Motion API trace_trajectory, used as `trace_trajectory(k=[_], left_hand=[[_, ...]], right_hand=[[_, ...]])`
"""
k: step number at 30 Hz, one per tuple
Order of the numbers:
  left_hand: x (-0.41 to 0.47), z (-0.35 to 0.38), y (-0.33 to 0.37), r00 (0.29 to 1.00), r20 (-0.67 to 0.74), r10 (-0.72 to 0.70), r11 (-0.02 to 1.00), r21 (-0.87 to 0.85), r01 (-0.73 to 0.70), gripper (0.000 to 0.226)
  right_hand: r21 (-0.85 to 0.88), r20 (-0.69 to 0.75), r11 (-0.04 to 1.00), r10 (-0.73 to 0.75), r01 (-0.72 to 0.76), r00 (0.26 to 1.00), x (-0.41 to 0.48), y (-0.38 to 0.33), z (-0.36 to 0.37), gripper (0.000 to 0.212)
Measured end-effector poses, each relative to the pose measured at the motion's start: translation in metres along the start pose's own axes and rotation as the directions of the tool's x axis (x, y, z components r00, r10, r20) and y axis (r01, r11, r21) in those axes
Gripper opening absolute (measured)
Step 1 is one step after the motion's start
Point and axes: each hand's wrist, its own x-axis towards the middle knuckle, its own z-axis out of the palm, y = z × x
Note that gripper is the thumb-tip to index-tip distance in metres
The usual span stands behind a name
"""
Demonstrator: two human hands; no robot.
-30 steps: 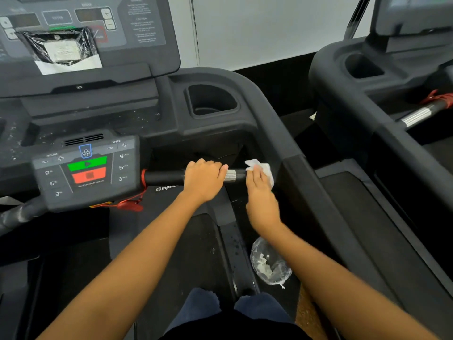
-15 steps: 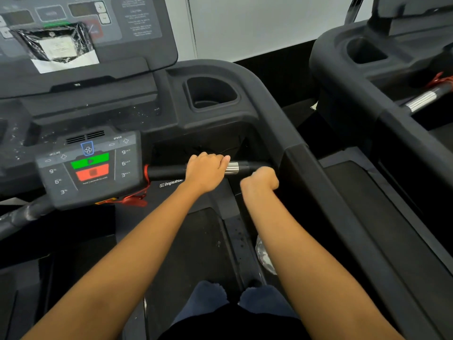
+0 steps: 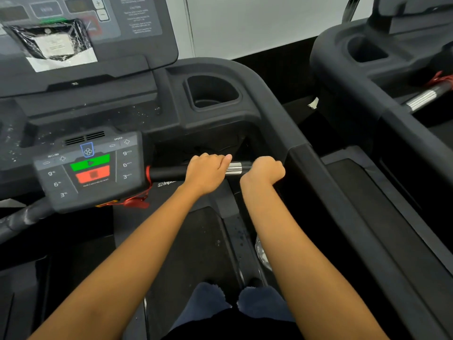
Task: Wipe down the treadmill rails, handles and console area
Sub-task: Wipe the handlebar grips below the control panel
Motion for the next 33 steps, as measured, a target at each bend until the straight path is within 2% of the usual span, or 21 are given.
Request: trace_trajectory(k=[2, 3, 4, 5, 6, 7, 8, 9, 10, 12, 14, 17, 19, 21, 23, 25, 27, 29, 30, 31, 33], left_hand=[[0.001, 0.000, -0.002, 1.000, 0.007, 0.006, 1.000, -0.001, -0.006, 0.053], [0.001, 0.001, -0.002, 1.000, 0.000, 0.010, 1.000, 0.001, -0.010, 0.053], [0.000, 0.001, -0.002, 1.000, -0.007, 0.012, 1.000, 0.000, -0.012, 0.054], [0.000, 0.001, -0.002, 1.000, -0.010, 0.017, 1.000, -0.007, -0.017, 0.054], [0.000, 0.000, -0.003, 1.000, -0.010, 0.022, 1.000, -0.016, -0.022, 0.054], [0.000, 0.000, -0.004, 1.000, -0.010, 0.028, 0.999, -0.020, -0.028, 0.054], [-0.001, 0.000, -0.003, 0.999, -0.008, 0.031, 0.999, -0.018, -0.031, 0.054], [-0.001, -0.001, -0.003, 1.000, -0.003, 0.030, 0.999, -0.013, -0.030, 0.054], [-0.001, -0.001, -0.004, 1.000, 0.003, 0.028, 1.000, -0.009, -0.028, 0.054], [-0.002, -0.002, -0.004, 0.999, 0.008, 0.031, 1.000, -0.001, -0.031, 0.053], [-0.004, -0.004, -0.004, 0.999, 0.019, 0.038, 0.999, -0.002, -0.038, 0.052], [-0.004, -0.009, -0.004, 0.997, 0.048, 0.065, 0.998, -0.017, -0.064, 0.049], [-0.005, -0.010, -0.005, 0.997, 0.059, 0.057, 0.997, -0.049, -0.054, 0.050], [-0.005, -0.009, -0.005, 0.997, 0.052, 0.058, 0.997, -0.057, -0.055, 0.050], [-0.006, -0.008, -0.005, 0.997, 0.036, 0.065, 0.997, -0.043, -0.063, 0.050], [-0.006, -0.006, -0.005, 0.998, 0.018, 0.060, 0.998, -0.037, -0.059, 0.050], [-0.006, -0.005, -0.005, 0.998, 0.006, 0.055, 0.998, -0.031, -0.055, 0.050], [-0.006, -0.005, -0.005, 0.998, -0.005, 0.055, 0.998, -0.029, -0.056, 0.050], [-0.006, -0.004, -0.005, 0.998, -0.011, 0.056, 0.998, -0.027, -0.057, 0.049], [-0.006, -0.004, -0.005, 0.998, -0.012, 0.058, 0.998, -0.025, -0.058, 0.049], [-0.006, -0.003, -0.007, 0.998, -0.017, 0.064, 0.998, -0.024, -0.065, 0.049]], right_hand=[[0.258, 0.068, 0.960, -0.134, 0.112, 0.989, -0.011, 0.006, 0.007, 0.040], [0.103, 0.076, 0.937, -0.342, 0.334, 0.937, -0.018, 0.006, 0.007, 0.042], [-0.151, 0.119, 0.770, -0.608, 0.620, 0.785, -0.013, 0.010, 0.006, 0.048], [-0.341, 0.248, 0.442, -0.809, 0.830, 0.533, -0.006, 0.011, 0.001, 0.062], [-0.493, 0.421, 0.059, -0.857, 0.868, 0.298, 0.013, 0.016, -0.007, 0.075], [-0.599, 0.546, -0.226, -0.817, 0.768, 0.186, 0.029, 0.017, -0.016, 0.079], [-0.677, 0.617, -0.400, -0.767, 0.619, 0.179, 0.049, 0.017, -0.027, 0.079], [-0.689, 0.693, -0.548, -0.691, 0.475, 0.209, 0.063, 0.018, -0.041, 0.078], [-0.669, 0.743, -0.663, -0.618, 0.336, 0.259, 0.072, 0.020, -0.056, 0.077], [-0.507, 0.836, -0.846, -0.438, 0.164, 0.330, 0.075, 0.025, -0.080, 0.072], [-0.424, 0.848, -0.899, -0.352, 0.110, 0.396, 0.075, 0.031, -0.092, 0.068], [-0.369, 0.855, -0.925, -0.301, 0.087, 0.422, 0.069, 0.042, -0.104, 0.065], [-0.393, 0.818, -0.897, -0.239, 0.204, 0.524, 0.069, 0.056, -0.119, 0.064], [-0.498, 0.752, -0.791, -0.191, 0.355, 0.630, 0.061, 0.068, -0.128, 0.064], [-0.618, 0.746, -0.633, -0.286, 0.465, 0.602, 0.049, 0.073, -0.124, 0.065], [-0.661, 0.750, -0.474, -0.395, 0.582, 0.531, 0.035, 0.061, -0.107, 0.065], [-0.649, 0.755, -0.414, -0.455, 0.638, 0.472, 0.027, 0.035, -0.088, 0.067], [-0.647, 0.751, -0.460, -0.521, 0.607, 0.406, 0.033, 0.008, -0.075, 0.070], [-0.644, 0.761, -0.537, -0.523, 0.545, 0.384, 0.040, 0.000, -0.074, 0.069], [-0.631, 0.775, -0.632, -0.498, 0.450, 0.389, 0.047, -0.002, -0.078, 0.067], [-0.582, 0.776, -0.765, -0.420, 0.277, 0.470, 0.053, 0.004, -0.088, 0.065]])
